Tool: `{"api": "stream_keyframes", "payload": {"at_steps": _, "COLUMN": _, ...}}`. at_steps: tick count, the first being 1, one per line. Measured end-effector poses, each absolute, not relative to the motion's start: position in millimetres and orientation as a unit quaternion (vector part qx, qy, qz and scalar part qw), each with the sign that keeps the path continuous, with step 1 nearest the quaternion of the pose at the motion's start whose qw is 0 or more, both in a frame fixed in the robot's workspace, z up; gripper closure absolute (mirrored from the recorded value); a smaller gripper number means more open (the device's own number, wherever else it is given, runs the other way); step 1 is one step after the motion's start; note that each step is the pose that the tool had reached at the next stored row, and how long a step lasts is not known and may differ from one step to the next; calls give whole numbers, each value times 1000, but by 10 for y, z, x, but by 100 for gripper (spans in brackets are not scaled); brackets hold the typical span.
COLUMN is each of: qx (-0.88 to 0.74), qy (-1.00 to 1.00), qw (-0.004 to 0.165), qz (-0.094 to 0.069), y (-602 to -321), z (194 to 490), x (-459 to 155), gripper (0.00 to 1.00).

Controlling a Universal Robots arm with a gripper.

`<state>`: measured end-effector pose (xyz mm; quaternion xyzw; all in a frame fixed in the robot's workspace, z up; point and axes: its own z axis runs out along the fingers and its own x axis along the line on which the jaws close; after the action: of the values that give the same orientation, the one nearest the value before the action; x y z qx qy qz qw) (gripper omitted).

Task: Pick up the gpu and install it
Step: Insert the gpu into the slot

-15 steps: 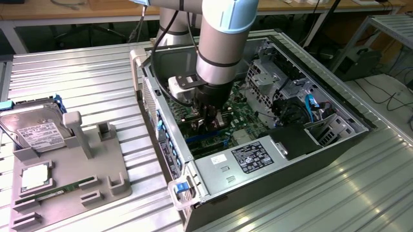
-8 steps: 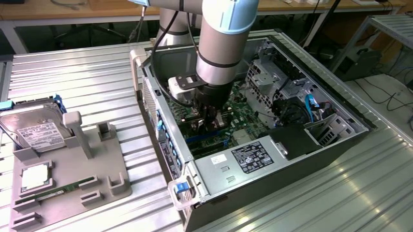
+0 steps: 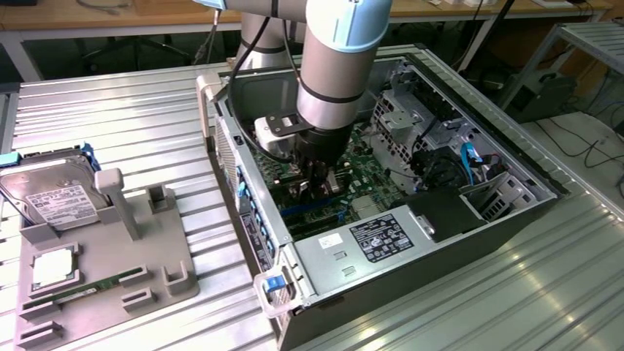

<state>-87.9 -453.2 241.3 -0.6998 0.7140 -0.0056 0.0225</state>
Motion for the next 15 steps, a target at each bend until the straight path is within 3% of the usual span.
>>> {"api": "stream_keyframes", "payload": {"at_steps": 15, "qx": -700, "qy": 714, "qw": 23, "qz": -6, "y": -4531, "z": 2425, "x": -882, "gripper": 72}}
